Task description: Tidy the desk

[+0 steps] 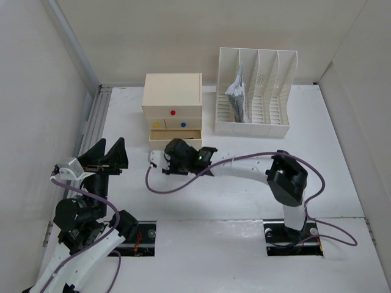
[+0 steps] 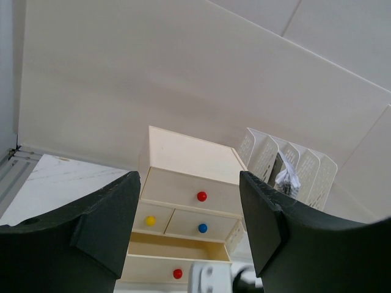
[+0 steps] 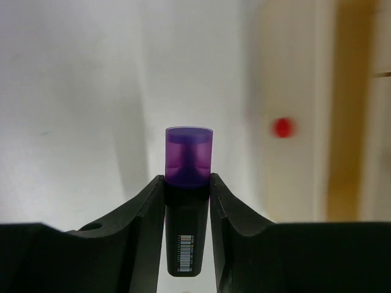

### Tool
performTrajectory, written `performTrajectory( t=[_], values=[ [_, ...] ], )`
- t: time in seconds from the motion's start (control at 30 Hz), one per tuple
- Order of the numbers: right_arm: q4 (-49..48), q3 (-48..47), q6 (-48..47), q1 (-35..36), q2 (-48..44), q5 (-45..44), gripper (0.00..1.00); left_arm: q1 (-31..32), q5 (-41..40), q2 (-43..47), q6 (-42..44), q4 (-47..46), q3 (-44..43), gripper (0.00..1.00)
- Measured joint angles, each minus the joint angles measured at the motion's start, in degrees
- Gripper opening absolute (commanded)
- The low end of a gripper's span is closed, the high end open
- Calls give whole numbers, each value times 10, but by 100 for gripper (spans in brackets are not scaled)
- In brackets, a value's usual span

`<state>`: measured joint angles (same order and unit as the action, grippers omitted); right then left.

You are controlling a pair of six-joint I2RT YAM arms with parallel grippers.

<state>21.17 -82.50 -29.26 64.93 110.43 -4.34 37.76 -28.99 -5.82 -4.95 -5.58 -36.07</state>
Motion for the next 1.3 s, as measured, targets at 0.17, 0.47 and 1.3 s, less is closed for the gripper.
performTrajectory(
  t=[0.17,0.47,1.3],
  values=[
    [-7,-91,-69,-62,0,-10,2,0,0,0,0,0,0,63],
    [-22,-156,-153,-95,52,5,2,0,0,0,0,0,0,63],
    [-53,-171,-202,-139,119,7,48,0,0,0,0,0,0,63]
  ],
)
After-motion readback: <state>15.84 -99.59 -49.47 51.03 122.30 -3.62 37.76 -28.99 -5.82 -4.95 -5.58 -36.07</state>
